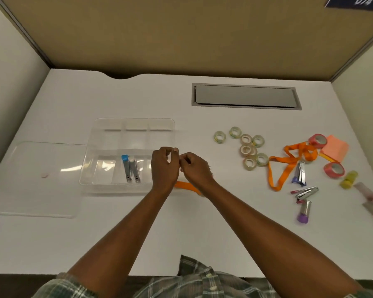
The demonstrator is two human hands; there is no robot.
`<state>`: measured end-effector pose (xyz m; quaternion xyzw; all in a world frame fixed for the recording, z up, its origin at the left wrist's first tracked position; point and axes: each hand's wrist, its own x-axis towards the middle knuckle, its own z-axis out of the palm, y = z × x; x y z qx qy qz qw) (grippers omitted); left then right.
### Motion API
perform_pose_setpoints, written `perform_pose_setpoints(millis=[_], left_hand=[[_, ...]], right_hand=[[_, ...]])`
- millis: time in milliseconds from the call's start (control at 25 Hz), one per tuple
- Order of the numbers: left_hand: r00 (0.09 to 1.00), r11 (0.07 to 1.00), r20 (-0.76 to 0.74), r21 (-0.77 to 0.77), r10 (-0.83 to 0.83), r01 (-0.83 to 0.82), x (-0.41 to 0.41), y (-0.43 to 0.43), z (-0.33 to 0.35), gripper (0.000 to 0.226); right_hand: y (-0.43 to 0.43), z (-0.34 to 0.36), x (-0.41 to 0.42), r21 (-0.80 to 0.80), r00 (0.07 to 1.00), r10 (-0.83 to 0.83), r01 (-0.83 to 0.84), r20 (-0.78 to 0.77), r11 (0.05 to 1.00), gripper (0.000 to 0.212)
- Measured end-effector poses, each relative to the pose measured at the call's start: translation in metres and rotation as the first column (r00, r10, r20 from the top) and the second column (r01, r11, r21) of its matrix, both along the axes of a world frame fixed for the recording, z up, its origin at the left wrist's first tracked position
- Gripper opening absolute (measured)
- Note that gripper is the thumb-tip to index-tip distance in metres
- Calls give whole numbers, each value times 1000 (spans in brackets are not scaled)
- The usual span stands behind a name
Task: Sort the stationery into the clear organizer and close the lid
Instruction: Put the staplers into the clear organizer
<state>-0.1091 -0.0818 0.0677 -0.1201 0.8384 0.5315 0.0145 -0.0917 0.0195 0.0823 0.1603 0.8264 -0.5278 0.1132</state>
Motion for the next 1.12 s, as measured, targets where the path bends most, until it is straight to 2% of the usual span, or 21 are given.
perform_pose_setpoints(millis=[240, 600, 760, 960, 1120], left_hand=[[962, 954, -55, -155, -267, 256, 36, 98, -21, 22], [811, 780, -16, -286, -585, 557, 90, 248, -40, 24], [714, 649, 36, -386, -699, 655, 108, 302, -49, 29], [583, 427, 90, -594, -807, 682, 116, 343, -59, 41], [559, 328, 150, -676, -816, 660, 119, 358, -64, 45]], right_hand=[[127, -17, 56, 162, 997, -69, 66, 17, 985, 22], [283, -27, 133, 291, 969, -246, 232, 10, 928, 19], [340, -39, 162, 333, 946, -323, 299, 18, 894, 17], [390, -55, 180, 407, 935, -356, 321, 9, 855, 18], [406, -58, 164, 454, 960, -280, 253, -10, 854, 26]])
